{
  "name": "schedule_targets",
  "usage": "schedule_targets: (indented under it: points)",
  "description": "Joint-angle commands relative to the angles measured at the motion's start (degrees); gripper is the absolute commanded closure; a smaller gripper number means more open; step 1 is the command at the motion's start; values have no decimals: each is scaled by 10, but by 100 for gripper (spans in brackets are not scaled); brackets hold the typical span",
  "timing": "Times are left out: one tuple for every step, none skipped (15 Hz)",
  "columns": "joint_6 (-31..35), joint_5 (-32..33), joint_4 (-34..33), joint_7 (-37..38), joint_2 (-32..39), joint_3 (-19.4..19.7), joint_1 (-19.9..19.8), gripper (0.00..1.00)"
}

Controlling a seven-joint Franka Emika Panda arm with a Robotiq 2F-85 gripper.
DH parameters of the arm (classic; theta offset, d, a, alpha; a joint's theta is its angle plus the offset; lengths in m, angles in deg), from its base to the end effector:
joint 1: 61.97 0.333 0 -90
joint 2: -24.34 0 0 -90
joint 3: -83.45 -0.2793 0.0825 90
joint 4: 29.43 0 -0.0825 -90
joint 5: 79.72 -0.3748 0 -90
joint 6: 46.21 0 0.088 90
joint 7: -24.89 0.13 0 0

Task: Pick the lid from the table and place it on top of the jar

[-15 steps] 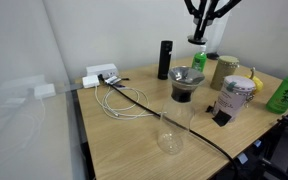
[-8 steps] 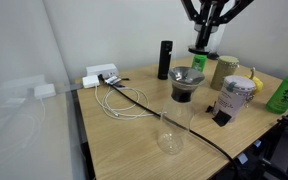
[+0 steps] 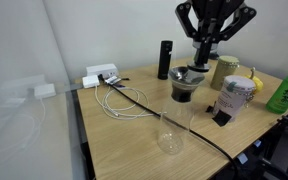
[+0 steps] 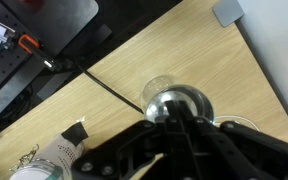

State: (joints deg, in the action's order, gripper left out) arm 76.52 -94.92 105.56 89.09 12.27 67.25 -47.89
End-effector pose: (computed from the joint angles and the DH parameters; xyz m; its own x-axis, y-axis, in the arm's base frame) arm 0.3991 0.2501 0.3556 0.7303 -0.6654 -0.1543 -0.6787 -0.7325 -0.0536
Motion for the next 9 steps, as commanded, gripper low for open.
schedule_targets:
  points:
    - [30,7,-4,-14,15,-6,-3,98]
    - [35,7,-7,-18,21,-5,-3,98]
    - [39,10,-10,-19,25,-5,-3,98]
    - [43,11,-11,-21,30,-5,-2,98]
    - [45,17,-13,-22,35,-5,-3,98]
    - [45,22,-15,-23,40,-5,-3,98]
    - [44,27,-17,-25,45,-5,-3,98]
    - [44,32,-18,-25,49,-4,-2,98]
    - [44,35,-20,-26,54,-4,-2,98]
